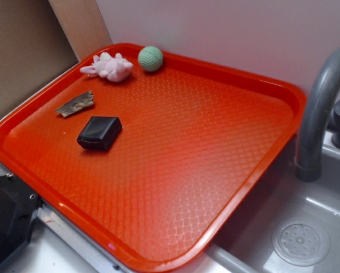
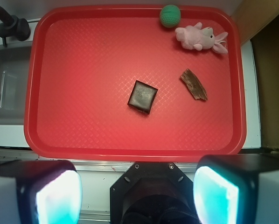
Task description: Grab the green ball.
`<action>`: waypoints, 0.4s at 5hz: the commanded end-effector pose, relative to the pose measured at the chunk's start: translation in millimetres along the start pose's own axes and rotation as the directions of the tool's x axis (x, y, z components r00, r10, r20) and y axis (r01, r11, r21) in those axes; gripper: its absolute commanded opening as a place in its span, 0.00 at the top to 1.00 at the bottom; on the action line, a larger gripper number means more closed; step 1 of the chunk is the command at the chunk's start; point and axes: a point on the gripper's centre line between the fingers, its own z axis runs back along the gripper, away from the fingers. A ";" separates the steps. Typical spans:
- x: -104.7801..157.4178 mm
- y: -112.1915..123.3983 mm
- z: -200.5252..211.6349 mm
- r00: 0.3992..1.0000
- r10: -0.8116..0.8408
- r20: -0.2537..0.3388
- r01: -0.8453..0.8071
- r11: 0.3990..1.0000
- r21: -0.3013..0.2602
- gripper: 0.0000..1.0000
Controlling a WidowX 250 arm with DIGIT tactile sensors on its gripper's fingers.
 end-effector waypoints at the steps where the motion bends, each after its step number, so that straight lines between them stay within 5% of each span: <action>1: 0.0 0.0 0.0 1.000 0.000 0.000 0.000 1.000 0.000 0.00; 2: 44.8 24.7 -54.7 0.998 0.008 0.067 -0.019 0.986 0.165 0.00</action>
